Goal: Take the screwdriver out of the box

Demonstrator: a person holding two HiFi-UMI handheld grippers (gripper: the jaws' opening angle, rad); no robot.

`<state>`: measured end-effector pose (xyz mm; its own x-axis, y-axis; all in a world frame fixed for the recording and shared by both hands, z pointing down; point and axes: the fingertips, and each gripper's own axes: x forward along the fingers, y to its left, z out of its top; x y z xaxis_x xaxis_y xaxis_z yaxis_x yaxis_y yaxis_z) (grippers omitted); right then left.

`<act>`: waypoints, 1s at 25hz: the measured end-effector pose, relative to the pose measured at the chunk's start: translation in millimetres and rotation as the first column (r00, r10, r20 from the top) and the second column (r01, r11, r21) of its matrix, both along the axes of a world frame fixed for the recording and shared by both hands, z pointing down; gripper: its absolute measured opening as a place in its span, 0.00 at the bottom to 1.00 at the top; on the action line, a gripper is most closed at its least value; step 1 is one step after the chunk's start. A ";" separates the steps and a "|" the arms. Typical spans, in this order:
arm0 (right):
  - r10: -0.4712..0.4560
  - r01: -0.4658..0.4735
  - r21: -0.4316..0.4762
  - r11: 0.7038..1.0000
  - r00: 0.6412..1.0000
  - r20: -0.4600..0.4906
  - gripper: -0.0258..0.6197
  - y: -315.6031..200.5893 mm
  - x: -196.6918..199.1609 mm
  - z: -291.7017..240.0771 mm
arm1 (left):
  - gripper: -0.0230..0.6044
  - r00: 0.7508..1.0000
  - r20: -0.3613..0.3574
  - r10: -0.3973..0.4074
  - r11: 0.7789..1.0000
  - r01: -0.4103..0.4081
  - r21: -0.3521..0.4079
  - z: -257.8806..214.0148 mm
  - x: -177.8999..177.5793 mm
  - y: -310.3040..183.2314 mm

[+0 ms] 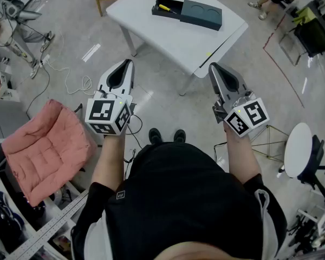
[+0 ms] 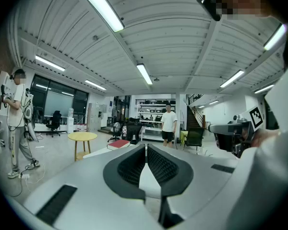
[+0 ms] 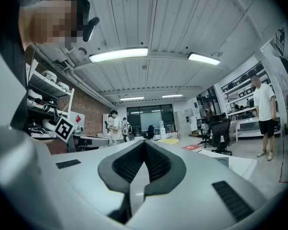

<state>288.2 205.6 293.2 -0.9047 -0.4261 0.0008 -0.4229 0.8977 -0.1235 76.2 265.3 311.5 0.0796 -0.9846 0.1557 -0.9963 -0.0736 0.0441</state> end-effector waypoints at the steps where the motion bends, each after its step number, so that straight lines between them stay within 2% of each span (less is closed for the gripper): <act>1: 0.000 0.000 -0.002 1.000 1.000 0.002 0.08 -0.5 -0.1 0.5 | 0.08 1.000 -0.001 0.000 1.000 0.000 0.000 0.2 0.2 -0.7; 13: 0.002 -0.002 -0.011 1.000 1.000 0.016 0.08 -0.8 -12.5 0.7 | 0.08 1.000 -0.009 0.005 1.000 -0.005 0.000 1.7 -9.6 3.4; 17: 0.022 -0.021 -0.028 0.999 0.999 0.037 0.08 2.4 -27.3 2.0 | 0.08 1.000 -0.020 -0.003 1.000 0.003 -0.002 5.6 -27.7 13.9; 25: -0.006 0.009 -0.053 0.999 0.999 0.050 0.09 24.0 -70.9 0.3 | 0.08 0.999 -0.040 -0.006 1.000 0.007 0.016 9.3 -68.2 37.6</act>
<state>217.3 229.6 293.5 -0.9073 -0.4199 -0.0223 -0.4083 0.8925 -0.1916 8.0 302.9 320.8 0.0793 -0.9875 0.1363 -0.9942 -0.0685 0.0825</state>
